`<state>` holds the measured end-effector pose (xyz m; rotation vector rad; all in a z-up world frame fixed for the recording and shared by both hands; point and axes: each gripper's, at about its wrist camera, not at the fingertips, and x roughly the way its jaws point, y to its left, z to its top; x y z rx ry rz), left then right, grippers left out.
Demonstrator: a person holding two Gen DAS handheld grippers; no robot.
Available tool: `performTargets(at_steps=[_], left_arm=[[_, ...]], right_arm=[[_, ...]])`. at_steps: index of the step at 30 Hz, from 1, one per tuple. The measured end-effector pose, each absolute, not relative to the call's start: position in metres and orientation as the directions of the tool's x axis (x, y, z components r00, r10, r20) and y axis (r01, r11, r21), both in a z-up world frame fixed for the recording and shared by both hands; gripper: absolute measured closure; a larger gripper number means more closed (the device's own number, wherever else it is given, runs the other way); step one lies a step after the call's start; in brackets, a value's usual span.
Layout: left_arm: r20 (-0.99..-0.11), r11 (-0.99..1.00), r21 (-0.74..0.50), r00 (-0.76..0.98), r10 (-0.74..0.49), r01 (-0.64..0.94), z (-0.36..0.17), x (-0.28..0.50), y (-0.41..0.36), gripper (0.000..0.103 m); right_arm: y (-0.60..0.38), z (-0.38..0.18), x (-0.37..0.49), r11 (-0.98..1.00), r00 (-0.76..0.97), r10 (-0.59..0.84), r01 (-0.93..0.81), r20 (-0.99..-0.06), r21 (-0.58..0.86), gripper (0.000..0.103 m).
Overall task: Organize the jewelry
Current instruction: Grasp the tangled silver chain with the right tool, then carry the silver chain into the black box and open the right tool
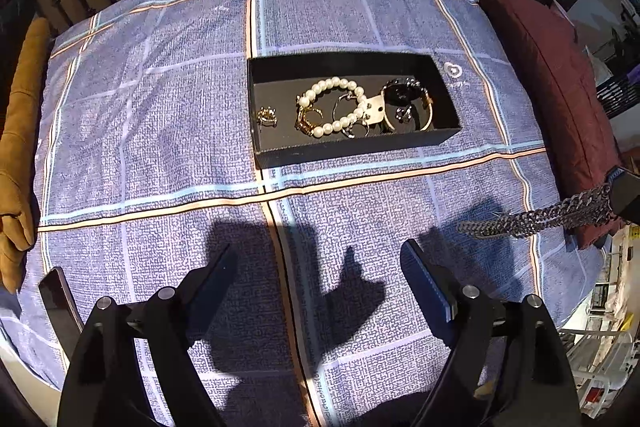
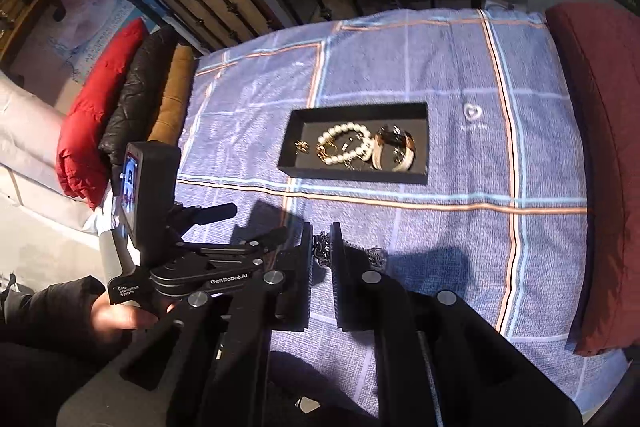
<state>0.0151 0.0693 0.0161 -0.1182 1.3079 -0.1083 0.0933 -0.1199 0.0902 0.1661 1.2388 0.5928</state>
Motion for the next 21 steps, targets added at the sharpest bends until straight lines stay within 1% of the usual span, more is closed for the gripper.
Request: performTargets(at_steps=[8, 9, 10, 11, 12, 13, 14, 15, 21], left_arm=[[-0.933, 0.986, -0.154, 0.32, -0.165, 0.061, 0.057, 0.024, 0.07, 0.022], [-0.928, 0.986, -0.155, 0.332, -0.168, 0.067, 0.062, 0.027, 0.071, 0.023], [-0.923, 0.985, -0.157, 0.345, -0.173, 0.074, 0.067, 0.03, 0.071, 0.026], [-0.917, 0.983, -0.163, 0.356, -0.182, 0.081, 0.071, 0.035, 0.071, 0.032], [-0.911, 0.98, -0.178, 0.361, -0.2, 0.092, 0.074, 0.038, 0.071, 0.057], [-0.912, 0.975, -0.192, 0.348, -0.219, 0.109, 0.073, 0.043, 0.07, 0.088], [-0.916, 0.973, -0.2, 0.331, -0.228, 0.117, 0.072, 0.048, 0.069, 0.098], [-0.914, 0.969, -0.213, 0.326, -0.243, 0.123, 0.072, 0.052, 0.069, 0.103], [-0.916, 0.967, -0.22, 0.315, -0.249, 0.126, 0.066, 0.078, 0.063, 0.103]], right_arm=[[-0.113, 0.119, 0.11, 0.824, 0.24, 0.537, -0.354, -0.809, 0.442, 0.094], [-0.112, 0.122, 0.113, 0.825, 0.249, 0.536, -0.357, -0.807, 0.438, 0.094], [-0.11, 0.125, 0.116, 0.823, 0.253, 0.538, -0.362, -0.804, 0.437, 0.094], [-0.11, 0.128, 0.119, 0.822, 0.259, 0.54, -0.364, -0.801, 0.437, 0.094], [-0.109, 0.13, 0.123, 0.822, 0.265, 0.54, -0.368, -0.799, 0.434, 0.094], [-0.108, 0.132, 0.126, 0.824, 0.271, 0.538, -0.371, -0.798, 0.429, 0.094], [-0.108, 0.133, 0.131, 0.823, 0.276, 0.54, -0.372, -0.796, 0.429, 0.094], [-0.107, 0.134, 0.135, 0.824, 0.282, 0.538, -0.374, -0.794, 0.425, 0.094], [-0.103, 0.132, 0.164, 0.828, 0.298, 0.532, -0.379, -0.792, 0.413, 0.094]])
